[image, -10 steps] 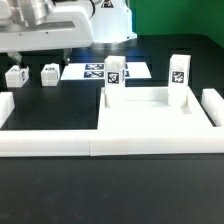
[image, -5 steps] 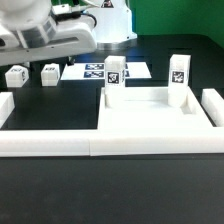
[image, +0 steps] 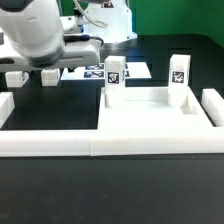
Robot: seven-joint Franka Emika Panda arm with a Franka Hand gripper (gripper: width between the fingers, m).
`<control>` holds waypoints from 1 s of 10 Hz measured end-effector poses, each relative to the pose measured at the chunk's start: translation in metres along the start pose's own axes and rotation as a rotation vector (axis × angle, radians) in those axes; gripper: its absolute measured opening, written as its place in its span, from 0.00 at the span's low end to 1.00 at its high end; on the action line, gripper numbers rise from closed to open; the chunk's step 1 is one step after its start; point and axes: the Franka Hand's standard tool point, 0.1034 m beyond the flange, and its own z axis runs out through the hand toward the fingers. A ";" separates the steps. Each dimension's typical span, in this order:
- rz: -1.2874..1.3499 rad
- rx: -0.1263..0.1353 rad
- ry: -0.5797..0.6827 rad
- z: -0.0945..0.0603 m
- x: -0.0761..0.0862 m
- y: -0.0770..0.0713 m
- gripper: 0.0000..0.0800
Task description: Assemble square table
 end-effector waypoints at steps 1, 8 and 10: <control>0.005 0.024 0.030 0.010 0.003 -0.006 0.81; -0.065 0.023 -0.012 0.032 -0.005 -0.002 0.81; -0.074 0.028 -0.040 0.045 -0.012 -0.006 0.81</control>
Offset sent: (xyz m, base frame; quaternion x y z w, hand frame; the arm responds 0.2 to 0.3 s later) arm 0.0000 0.0000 0.0000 0.0000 0.0000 0.0000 1.0000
